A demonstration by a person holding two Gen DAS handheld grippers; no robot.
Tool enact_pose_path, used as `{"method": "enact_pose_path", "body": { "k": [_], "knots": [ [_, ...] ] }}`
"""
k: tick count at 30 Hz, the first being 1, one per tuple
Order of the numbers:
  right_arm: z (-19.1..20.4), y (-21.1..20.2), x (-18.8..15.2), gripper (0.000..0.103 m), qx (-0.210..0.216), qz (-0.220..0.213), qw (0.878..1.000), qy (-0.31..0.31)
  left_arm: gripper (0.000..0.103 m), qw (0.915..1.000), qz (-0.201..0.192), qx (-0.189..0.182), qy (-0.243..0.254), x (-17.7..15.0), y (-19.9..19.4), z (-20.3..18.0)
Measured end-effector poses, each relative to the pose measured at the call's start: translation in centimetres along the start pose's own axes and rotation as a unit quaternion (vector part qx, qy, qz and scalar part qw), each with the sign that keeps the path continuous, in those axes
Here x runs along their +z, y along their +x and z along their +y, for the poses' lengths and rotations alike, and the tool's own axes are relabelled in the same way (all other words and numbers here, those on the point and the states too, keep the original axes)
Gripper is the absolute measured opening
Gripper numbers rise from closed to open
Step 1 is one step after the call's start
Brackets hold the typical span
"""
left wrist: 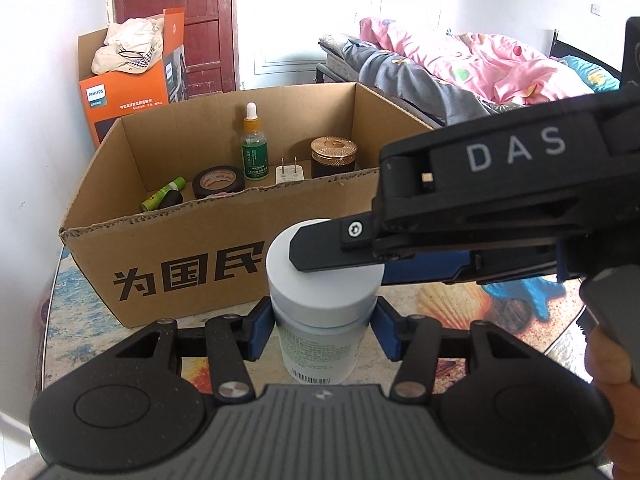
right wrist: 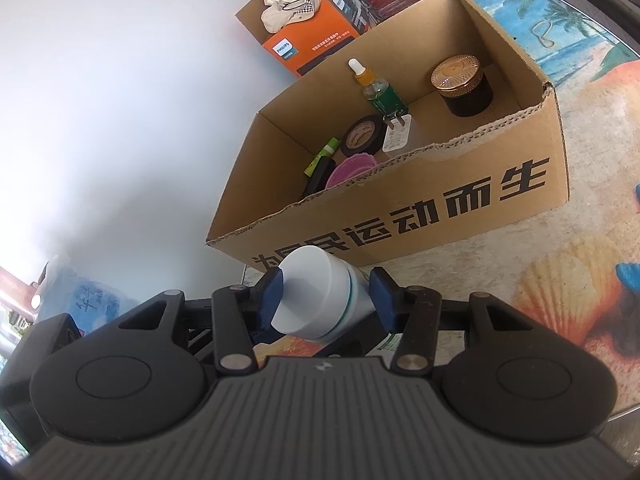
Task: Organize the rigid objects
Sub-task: 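Grasp the white pill bottle around its body with the right gripper, then carry the pill bottle into the box and set it upright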
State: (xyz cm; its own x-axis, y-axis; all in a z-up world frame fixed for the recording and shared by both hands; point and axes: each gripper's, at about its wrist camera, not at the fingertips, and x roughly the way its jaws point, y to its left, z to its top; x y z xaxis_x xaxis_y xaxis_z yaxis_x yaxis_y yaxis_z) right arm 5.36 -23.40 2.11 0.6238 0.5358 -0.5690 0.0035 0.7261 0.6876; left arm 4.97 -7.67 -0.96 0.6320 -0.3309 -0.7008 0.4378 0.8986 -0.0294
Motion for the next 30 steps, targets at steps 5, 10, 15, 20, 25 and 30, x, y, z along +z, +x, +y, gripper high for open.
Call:
{"method": "enact_pose_path", "body": {
  "k": [5, 10, 15, 20, 25, 30],
  "knots": [
    [0.6, -0.5, -0.2, 0.048, 0.004, -0.004, 1.0, -0.007, 0.054, 1.0, -0.007, 0.004, 0.0, -0.3, -0.7, -0.1],
    [1.4, -1.1, -0.4, 0.048, 0.007, -0.009, 1.0, -0.014, 0.054, 0.9998, -0.016, 0.008, 0.0, -0.3, -1.6, -0.3],
    [2.2, -2.1, -0.6, 0.048, 0.013, -0.017, 0.999, -0.024, 0.054, 0.9995, -0.028, 0.015, 0.002, -0.3, -2.6, -0.6],
    [3.2, -3.2, -0.6, 0.048, 0.021, -0.028, 0.999, -0.037, 0.054, 0.9988, -0.043, 0.023, 0.004, -0.3, -3.8, -1.0],
    [4.5, -4.6, -0.4, 0.048, 0.033, -0.042, 0.997, -0.053, 0.054, 0.9976, -0.061, 0.031, 0.007, 0.2, -5.4, -1.3],
    [6.6, -6.5, 0.7, 0.049, 0.049, -0.065, 0.993, -0.082, 0.054, 0.9946, -0.094, 0.042, 0.016, 1.8, -7.6, -1.5]
  ]
}}
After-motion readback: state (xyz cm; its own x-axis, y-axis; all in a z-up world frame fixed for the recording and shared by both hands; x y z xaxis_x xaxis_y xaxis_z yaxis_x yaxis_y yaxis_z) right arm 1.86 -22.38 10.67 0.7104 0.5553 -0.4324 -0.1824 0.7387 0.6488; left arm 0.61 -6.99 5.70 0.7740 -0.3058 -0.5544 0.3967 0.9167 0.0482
